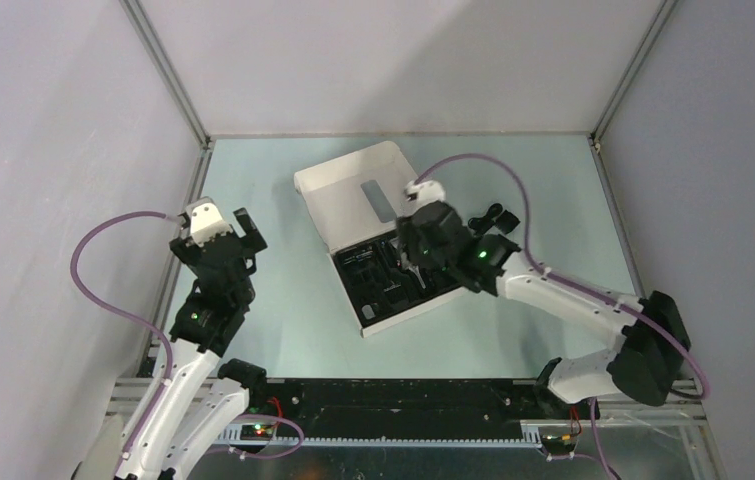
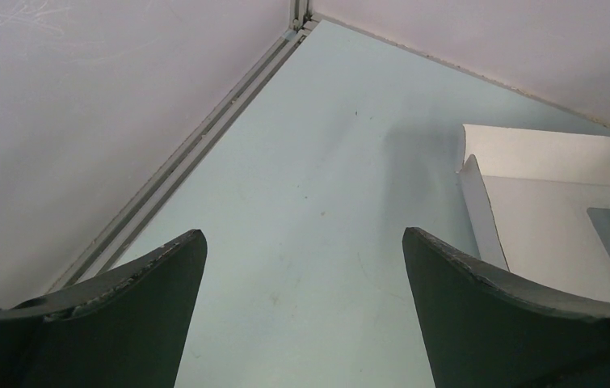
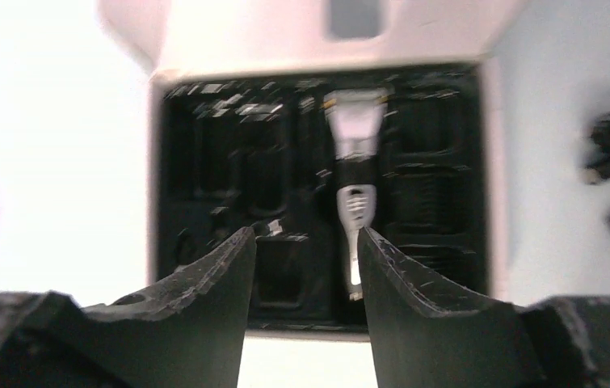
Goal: Sort the hair-cutting tools
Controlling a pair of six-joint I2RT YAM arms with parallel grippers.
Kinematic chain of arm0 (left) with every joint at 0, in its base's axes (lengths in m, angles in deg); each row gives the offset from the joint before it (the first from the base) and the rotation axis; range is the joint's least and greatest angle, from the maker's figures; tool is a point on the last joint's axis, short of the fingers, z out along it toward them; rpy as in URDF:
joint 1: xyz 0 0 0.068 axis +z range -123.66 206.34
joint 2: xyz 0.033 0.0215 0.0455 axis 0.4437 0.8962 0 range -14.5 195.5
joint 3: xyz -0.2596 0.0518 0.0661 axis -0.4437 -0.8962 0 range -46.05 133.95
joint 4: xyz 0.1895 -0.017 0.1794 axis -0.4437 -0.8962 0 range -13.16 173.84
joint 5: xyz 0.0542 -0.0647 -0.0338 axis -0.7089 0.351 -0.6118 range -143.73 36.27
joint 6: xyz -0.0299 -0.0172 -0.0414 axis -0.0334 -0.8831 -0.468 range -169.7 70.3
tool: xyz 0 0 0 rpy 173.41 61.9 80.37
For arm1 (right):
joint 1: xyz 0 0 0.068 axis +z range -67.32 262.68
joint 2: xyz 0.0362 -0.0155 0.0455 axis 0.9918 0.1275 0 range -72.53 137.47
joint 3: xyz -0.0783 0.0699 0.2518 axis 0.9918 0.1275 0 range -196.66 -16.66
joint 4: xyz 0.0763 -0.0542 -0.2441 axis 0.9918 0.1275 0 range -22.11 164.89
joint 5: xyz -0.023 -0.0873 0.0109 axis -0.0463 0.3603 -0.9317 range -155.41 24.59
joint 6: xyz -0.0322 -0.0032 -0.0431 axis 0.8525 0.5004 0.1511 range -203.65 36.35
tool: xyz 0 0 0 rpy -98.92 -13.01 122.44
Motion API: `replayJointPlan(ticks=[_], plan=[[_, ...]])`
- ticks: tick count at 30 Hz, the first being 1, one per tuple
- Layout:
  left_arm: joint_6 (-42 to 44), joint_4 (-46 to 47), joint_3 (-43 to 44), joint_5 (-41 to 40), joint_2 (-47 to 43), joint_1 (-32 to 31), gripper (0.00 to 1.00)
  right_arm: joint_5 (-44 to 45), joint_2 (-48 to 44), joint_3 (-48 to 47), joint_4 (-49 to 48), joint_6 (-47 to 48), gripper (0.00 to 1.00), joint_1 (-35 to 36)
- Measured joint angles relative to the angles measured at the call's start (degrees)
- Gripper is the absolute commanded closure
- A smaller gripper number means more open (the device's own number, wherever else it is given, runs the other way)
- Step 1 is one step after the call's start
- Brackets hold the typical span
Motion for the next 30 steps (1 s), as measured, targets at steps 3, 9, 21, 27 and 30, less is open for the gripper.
replayJointPlan(ticks=[3, 9, 21, 27, 30], plan=[[-0.02, 0.0, 0.0, 0.15, 0.0, 0.0, 0.02, 2.12, -3.06, 0.0, 1.11, -0.39, 0.29, -6.71], [-0.02, 0.0, 0.0, 0.17, 0.0, 0.0, 0.02, 3.8, -5.55, 0.0, 3.87, -4.07, 0.19, -21.46], [-0.02, 0.0, 0.0, 0.22, 0.37, 0.0, 0.02, -13.84, 2.82, 0.0, 3.23, -12.55, 0.29, -48.11], [-0.02, 0.0, 0.0, 0.22, 1.25, 0.0, 0.02, -15.93, 11.15, 0.02, 2.8, -16.74, 0.36, -48.59], [-0.02, -0.02, 0.0, 0.26, 1.62, 0.0, 0.02, -15.87, 13.55, 0.02, 2.32, -18.23, 0.44, -47.98]])
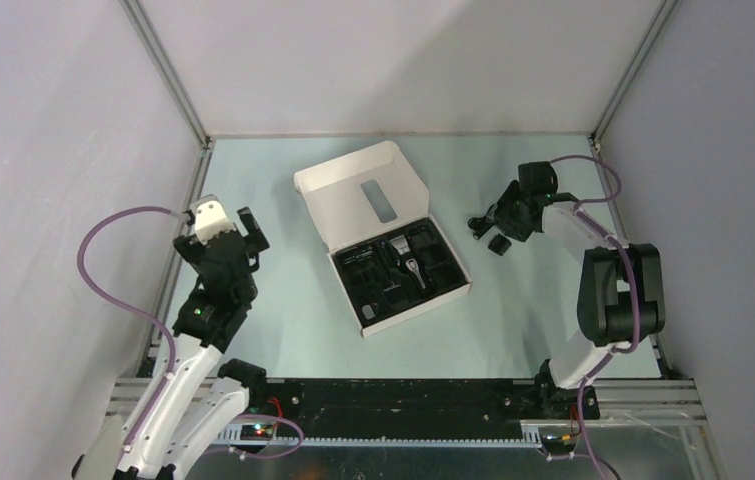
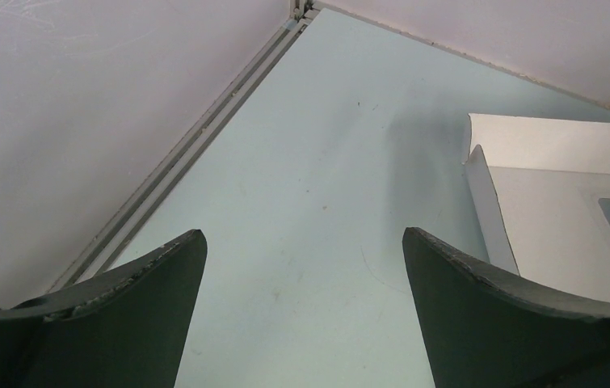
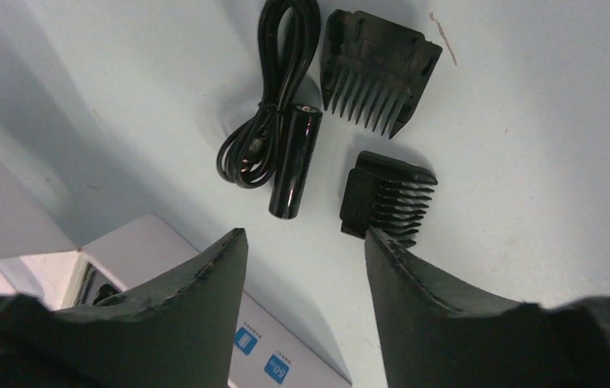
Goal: Sort the hair-cutting tools
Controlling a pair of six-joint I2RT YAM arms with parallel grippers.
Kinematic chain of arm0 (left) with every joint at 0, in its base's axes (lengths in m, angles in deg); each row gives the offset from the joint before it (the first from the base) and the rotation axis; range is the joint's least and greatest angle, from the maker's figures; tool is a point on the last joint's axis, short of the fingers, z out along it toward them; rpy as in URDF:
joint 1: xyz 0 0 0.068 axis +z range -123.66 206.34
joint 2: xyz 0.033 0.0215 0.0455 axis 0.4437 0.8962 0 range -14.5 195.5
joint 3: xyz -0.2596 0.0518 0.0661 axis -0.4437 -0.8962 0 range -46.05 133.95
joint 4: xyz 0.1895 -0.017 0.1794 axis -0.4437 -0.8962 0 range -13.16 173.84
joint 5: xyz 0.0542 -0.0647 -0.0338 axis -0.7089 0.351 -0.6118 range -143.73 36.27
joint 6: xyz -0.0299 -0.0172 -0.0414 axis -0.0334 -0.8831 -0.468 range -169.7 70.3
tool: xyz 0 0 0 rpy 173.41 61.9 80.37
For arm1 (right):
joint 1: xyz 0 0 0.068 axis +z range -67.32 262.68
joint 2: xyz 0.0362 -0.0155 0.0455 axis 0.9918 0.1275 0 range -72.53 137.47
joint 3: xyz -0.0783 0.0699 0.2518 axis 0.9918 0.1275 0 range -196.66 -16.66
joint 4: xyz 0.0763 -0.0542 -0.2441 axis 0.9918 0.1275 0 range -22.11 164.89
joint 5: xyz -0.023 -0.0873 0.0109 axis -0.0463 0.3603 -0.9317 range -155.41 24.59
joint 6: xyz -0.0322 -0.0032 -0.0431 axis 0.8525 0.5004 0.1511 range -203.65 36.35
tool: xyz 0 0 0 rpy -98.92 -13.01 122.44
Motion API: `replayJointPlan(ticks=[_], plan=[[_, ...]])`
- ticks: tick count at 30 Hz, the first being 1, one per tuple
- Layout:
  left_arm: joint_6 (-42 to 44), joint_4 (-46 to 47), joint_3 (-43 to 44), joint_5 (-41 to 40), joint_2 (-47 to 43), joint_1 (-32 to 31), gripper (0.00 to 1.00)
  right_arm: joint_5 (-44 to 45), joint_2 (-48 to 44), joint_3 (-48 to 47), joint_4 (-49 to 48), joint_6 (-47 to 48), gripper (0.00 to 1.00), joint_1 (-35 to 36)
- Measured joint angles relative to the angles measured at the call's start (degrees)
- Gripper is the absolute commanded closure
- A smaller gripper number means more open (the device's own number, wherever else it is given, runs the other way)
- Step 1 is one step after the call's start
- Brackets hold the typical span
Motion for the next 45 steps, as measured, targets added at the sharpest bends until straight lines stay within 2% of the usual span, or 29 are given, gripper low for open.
replayJointPlan(ticks=[4, 8, 14, 22, 26, 31, 35, 40, 45], plan=[[0.0, 0.0, 0.0, 0.04, 0.24, 0.0, 0.02, 0.11, 3.41, 0.0, -1.66, -1.46, 0.53, 0.07], [0.02, 0.02, 0.0, 0.04, 0.52, 0.0, 0.02, 0.17, 6.36, -0.28, -2.67, -2.32, 0.59, 0.13], [0.04, 0.0, 0.0, 0.04, 0.9, -0.02, 0.02, 0.2, 11.08, -3.15, -3.21, -3.15, 0.63, 0.87], [0.04, 0.02, 0.0, 0.04, 0.9, -0.09, 0.02, 0.79, 14.95, -5.09, -4.13, -4.59, 0.64, 1.49], [0.04, 0.02, 0.0, 0.07, 0.87, -0.17, 0.02, 1.68, 15.39, -5.86, -4.02, -4.57, 0.65, 1.62], [0.07, 0.02, 0.0, 0.04, 0.72, -0.26, 0.02, 2.38, 15.63, -6.27, -3.17, -4.02, 0.84, 1.7], [0.07, 0.02, 0.0, 0.04, 0.26, -0.26, 0.02, 3.06, 15.47, -6.51, -2.47, -2.47, 0.92, 2.27], [0.04, 0.02, 0.0, 0.04, -0.31, -0.28, 0.02, 5.92, 13.14, -6.54, 0.33, 1.81, 0.94, 4.61], [0.04, 0.02, 0.0, 0.04, -0.94, -0.26, 0.02, 8.28, 5.99, -6.51, 0.72, 7.08, 0.95, 8.92]])
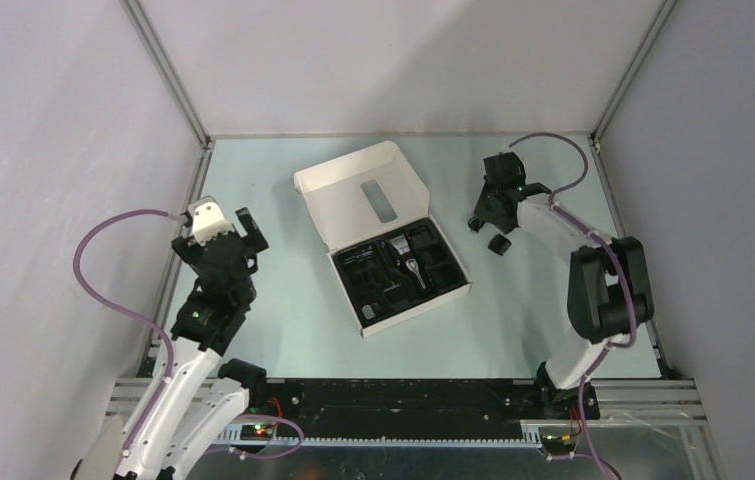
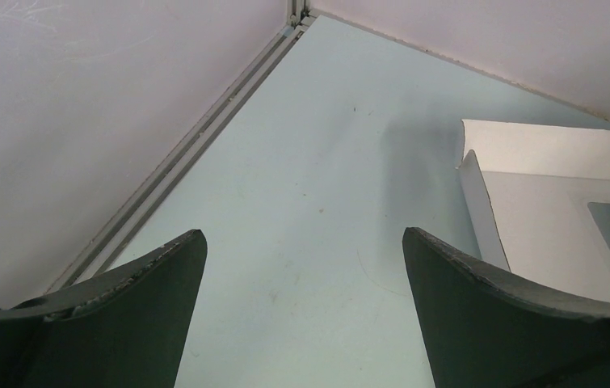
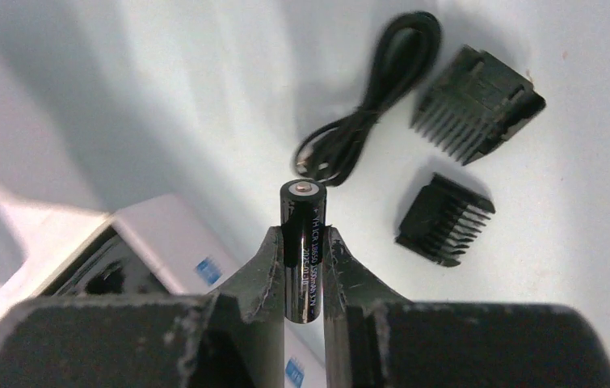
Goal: Sort the hair-cutting tools
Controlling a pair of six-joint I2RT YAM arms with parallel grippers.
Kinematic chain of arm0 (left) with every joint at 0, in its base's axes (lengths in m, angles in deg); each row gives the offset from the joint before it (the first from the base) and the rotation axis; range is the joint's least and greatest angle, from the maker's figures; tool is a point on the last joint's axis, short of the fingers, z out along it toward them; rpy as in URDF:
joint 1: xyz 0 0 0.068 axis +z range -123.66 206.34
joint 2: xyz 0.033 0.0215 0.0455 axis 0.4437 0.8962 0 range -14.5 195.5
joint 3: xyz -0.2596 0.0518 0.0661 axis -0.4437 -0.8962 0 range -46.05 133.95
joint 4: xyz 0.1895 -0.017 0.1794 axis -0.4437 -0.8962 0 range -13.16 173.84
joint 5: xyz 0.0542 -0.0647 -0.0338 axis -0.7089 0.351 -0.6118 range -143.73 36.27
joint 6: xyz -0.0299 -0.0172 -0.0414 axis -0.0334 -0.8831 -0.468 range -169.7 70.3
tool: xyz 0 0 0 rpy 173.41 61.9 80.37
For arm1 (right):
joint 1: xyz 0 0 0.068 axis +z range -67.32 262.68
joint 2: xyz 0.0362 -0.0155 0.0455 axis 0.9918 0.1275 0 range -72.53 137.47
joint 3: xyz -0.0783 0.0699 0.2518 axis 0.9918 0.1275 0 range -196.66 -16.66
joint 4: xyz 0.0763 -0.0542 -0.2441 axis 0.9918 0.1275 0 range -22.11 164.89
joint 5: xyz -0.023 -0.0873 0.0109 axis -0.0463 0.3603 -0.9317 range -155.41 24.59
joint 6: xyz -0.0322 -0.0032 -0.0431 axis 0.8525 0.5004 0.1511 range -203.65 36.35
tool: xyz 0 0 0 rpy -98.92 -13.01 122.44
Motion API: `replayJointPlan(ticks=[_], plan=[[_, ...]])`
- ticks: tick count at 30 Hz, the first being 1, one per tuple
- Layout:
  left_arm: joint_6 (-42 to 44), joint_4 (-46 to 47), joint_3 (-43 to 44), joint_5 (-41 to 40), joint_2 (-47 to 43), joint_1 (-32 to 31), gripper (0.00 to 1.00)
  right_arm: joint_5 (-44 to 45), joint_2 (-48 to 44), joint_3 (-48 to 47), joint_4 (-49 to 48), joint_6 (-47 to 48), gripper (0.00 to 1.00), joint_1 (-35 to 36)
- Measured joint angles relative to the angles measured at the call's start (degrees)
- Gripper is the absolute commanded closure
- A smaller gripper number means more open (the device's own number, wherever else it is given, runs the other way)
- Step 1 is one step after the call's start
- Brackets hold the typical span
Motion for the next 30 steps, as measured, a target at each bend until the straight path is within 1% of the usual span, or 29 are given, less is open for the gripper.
replayJointPlan(ticks=[3, 6, 10, 14, 17, 21, 26, 30], plan=[[0.0, 0.0, 0.0, 0.02, -0.37, -0.02, 0.02, 1.27, -4.98, -0.02, -0.79, 3.93, 0.94, 3.58], [0.0, 0.0, 0.0, 0.07, -0.59, -0.02, 0.02, 1.53, -8.02, -0.02, -2.51, 8.02, 0.94, 7.65], [0.0, 0.0, 0.0, 0.55, -0.83, -0.02, 0.02, 0.61, -9.14, -0.02, -5.22, 13.2, 0.94, 13.84], [0.0, 0.0, 0.0, 0.9, -0.85, -0.02, 0.02, -1.7, -9.07, -0.02, -7.74, 16.46, 0.93, 18.93], [0.0, 0.0, 0.0, 0.9, -0.85, -0.09, 0.02, -4.11, -8.17, -0.02, -10.56, 17.62, 0.92, 21.88], [0.0, 0.0, 0.0, 0.9, -0.85, -0.09, 0.02, -6.23, -4.81, -0.2, -13.25, 18.47, 0.92, 24.65], [0.0, 0.0, 0.0, 0.87, -0.83, -0.11, 0.02, -7.43, 1.16, -1.07, -14.16, 18.73, 0.92, 26.99], [0.0, 0.0, 0.0, 0.9, -0.81, -0.11, 0.02, -8.83, 3.34, -1.07, -14.08, 18.6, 0.92, 28.17]])
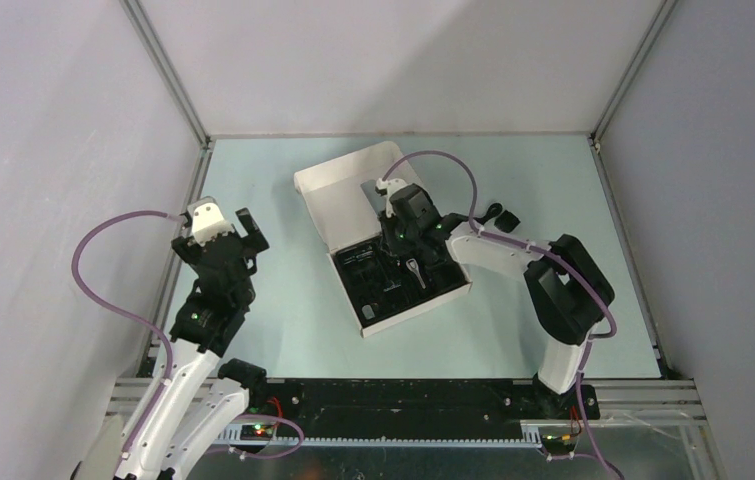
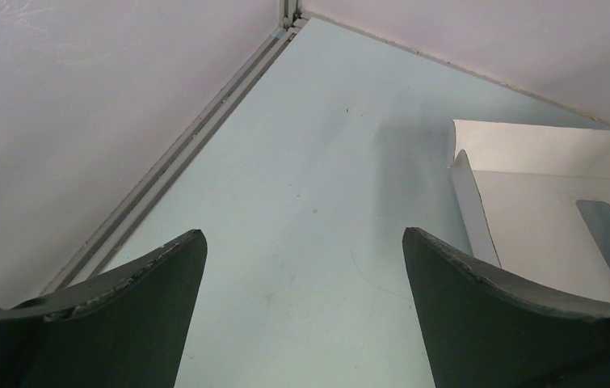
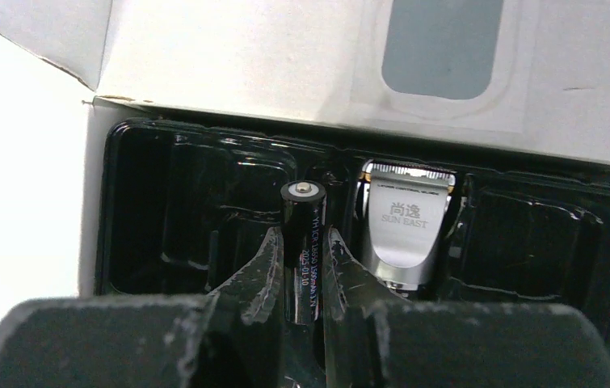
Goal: Sort the hair-cutting tools
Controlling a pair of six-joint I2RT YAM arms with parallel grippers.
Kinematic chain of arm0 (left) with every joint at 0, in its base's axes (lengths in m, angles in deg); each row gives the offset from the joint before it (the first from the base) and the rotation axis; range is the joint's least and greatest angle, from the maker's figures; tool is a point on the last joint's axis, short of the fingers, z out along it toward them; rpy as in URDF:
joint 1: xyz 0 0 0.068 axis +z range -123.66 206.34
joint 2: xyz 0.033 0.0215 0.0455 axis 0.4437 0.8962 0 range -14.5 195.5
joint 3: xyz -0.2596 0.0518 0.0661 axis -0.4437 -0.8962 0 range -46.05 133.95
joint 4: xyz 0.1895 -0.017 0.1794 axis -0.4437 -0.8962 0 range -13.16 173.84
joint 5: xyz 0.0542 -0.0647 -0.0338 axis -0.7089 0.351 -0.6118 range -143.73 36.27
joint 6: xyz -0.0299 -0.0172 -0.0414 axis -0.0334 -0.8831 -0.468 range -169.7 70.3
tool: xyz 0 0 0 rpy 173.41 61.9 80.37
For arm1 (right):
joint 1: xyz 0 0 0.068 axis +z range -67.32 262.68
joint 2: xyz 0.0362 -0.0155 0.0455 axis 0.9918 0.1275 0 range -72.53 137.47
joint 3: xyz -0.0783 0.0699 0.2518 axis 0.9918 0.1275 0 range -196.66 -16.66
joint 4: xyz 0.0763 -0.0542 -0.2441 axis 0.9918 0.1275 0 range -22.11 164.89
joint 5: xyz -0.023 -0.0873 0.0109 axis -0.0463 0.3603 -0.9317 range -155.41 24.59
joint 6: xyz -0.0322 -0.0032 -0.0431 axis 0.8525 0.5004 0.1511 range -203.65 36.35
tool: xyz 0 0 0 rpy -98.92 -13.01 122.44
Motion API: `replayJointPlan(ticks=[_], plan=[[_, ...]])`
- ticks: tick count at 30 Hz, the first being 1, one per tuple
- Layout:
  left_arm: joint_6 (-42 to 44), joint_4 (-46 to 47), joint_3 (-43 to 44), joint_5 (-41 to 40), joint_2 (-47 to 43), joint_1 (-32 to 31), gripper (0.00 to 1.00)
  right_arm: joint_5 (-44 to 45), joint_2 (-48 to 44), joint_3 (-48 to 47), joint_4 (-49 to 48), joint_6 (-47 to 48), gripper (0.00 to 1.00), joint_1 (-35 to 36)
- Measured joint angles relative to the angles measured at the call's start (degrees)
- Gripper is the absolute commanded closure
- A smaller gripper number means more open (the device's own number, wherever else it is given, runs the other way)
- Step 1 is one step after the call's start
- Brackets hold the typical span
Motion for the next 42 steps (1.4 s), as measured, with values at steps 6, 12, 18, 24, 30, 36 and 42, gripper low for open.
replayJointPlan(ticks=[6, 12, 18, 24, 30, 36, 42], plan=[[0.0, 0.0, 0.0, 0.0, 0.0, 0.0, 0.02, -0.2, 1.07, -0.55, 0.42, -1.25, 0.86, 1.14], [0.0, 0.0, 0.0, 0.0, -0.02, 0.0, 0.02, 2.73, 1.4, -0.79, 2.54, -3.06, 0.84, 1.49], [0.0, 0.0, 0.0, 0.0, -0.02, 0.0, 0.02, 5.27, 1.4, -0.81, 3.41, -3.89, 0.69, 1.9], [0.02, 0.0, 0.0, 0.0, -0.04, 0.0, 0.02, 5.44, 1.4, -0.81, 3.37, -3.48, 0.57, 2.32], [0.0, 0.0, 0.0, 0.0, -0.04, 0.0, 0.02, 5.51, 1.38, -0.83, 3.37, -3.28, 0.65, 2.75], [0.02, 0.0, 0.0, 0.0, -0.04, 0.0, 0.02, 5.9, 1.36, -0.9, 3.39, -3.21, 0.78, 2.84], [0.0, 0.0, 0.0, 0.0, -0.04, 0.0, 0.02, 6.32, 1.36, -0.92, 3.41, -3.41, 0.85, 2.84]])
